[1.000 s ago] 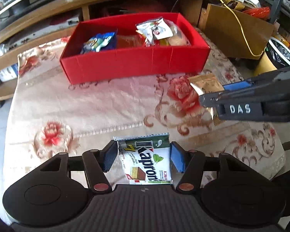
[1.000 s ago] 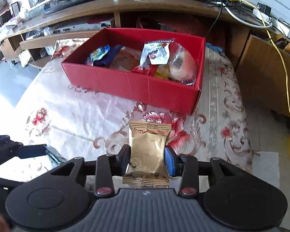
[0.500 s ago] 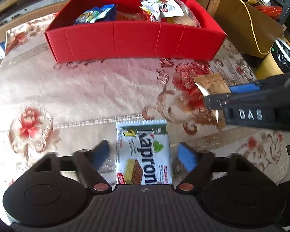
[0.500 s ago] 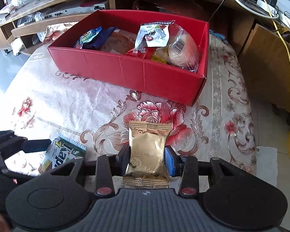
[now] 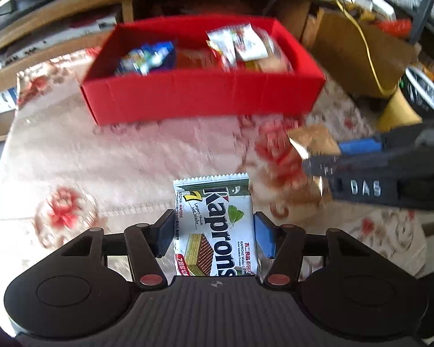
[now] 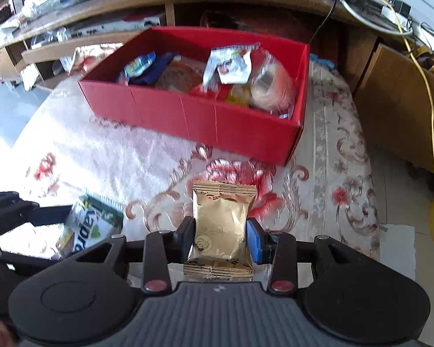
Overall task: Organize snacks
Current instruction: 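Lift and carry both held packs toward the red box, then lower both packs into the red box and open both tools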
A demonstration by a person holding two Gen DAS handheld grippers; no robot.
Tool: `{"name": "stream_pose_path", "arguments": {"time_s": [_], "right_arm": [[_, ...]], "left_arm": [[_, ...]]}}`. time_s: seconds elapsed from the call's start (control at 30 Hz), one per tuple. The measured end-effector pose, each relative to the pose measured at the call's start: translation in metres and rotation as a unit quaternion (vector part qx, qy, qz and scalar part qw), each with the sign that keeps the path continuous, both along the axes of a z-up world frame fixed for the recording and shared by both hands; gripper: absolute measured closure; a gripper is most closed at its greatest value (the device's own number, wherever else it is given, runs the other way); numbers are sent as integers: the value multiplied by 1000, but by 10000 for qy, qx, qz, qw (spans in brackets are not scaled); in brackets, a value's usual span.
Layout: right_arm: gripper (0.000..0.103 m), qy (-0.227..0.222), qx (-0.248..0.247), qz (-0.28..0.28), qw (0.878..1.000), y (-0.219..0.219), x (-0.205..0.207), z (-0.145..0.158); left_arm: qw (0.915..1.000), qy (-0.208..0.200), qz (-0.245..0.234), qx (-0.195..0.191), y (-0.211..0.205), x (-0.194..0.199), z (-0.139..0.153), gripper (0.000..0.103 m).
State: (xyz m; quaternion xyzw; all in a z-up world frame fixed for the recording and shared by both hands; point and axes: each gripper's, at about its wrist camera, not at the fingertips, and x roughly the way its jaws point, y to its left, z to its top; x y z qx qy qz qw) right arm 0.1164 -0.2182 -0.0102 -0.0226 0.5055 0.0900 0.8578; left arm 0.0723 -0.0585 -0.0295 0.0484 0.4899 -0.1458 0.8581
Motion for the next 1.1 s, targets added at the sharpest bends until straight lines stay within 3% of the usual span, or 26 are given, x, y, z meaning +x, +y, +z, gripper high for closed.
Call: {"name": "stream_pose_path", "arguments": {"time_s": [0.3, 0.7, 1.1], "right_arm": [[65, -368, 216, -54, 9991, 3, 16, 27], [65, -666, 459, -220, 9965, 5, 67, 51], [65, -734, 442, -367, 9956, 0, 131, 46]], "left_arm": [[9992, -311, 122, -205, 6, 29, 27, 38], [9962, -791, 214, -296, 3, 87, 59, 38], [9954, -858, 324, -260, -3, 147, 54, 38]]}}
